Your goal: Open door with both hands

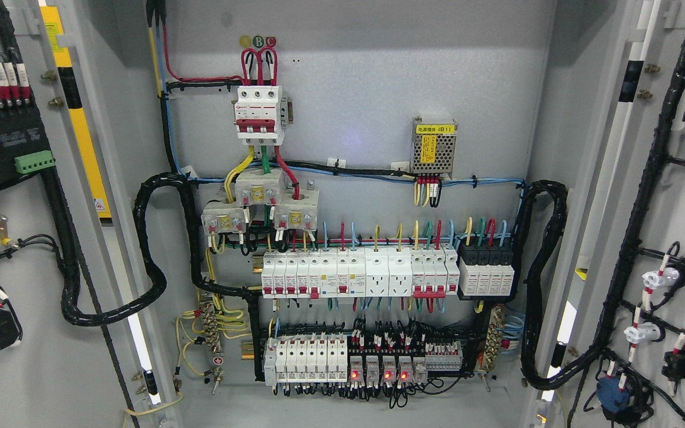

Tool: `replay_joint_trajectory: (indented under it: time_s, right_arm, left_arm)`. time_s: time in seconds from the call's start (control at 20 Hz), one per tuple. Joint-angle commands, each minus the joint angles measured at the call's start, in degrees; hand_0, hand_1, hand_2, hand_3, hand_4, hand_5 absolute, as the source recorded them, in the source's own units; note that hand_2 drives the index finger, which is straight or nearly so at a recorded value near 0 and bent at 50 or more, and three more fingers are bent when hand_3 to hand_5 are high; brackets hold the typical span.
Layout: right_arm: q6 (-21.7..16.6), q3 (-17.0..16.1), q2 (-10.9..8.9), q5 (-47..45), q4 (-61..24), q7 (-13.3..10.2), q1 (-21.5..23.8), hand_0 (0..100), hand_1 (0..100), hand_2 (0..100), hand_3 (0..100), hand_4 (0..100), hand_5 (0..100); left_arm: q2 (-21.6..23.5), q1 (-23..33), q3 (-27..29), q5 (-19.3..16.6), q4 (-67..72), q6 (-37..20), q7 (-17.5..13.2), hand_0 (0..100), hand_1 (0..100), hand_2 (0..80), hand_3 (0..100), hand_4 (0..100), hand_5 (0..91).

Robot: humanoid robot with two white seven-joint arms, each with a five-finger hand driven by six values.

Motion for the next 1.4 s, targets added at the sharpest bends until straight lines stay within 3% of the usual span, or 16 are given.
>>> replay_joint_trajectory:
  time_s: [0.0, 0.65, 0.9, 1.1, 1.35]
  right_arm:
    - [0.01, -0.27, -0.07, 0.00, 0.17, -0.02, -0.18, 21, 9, 0, 0, 0, 0]
    - [0.01, -0.62, 0.02, 0.00, 0.17, -0.11, -0.18, 21, 9, 0, 0, 0, 0]
    - [-0.08, -0.44, 0.02, -0.09, -0.18, -0.11, -0.01, 21, 9, 0, 0, 0, 0]
    - [-0.52, 0.96, -0.15, -0.17, -0.71, -0.02, 0.08, 21, 9, 0, 0, 0, 0]
    - [-0.96, 5.26, -0.59, -0.09, -1.24, 0.06, 0.26, 21, 9, 0, 0, 0, 0]
  left_arm:
    - [1.21, -0.87, 0.13, 0.07, 3.63, 0.03, 0.22, 0, 0, 0.0, 0, 0, 0.0]
    - [1.12, -1.57, 0.13, 0.15, 2.67, 2.31, 0.22, 0, 0, 0.0, 0, 0, 0.0]
    - [0.42, 0.79, -0.05, 0.16, -3.91, 2.31, -0.92, 0, 0, 0.0, 0, 0, 0.0]
    - [0.24, 2.65, -0.31, 0.07, -8.23, 2.31, -0.92, 0, 0, 0.0, 0, 0, 0.0]
    - [-1.43, 2.74, -0.49, 0.07, -13.58, 2.31, -0.92, 0, 0, 0.0, 0, 0, 0.0]
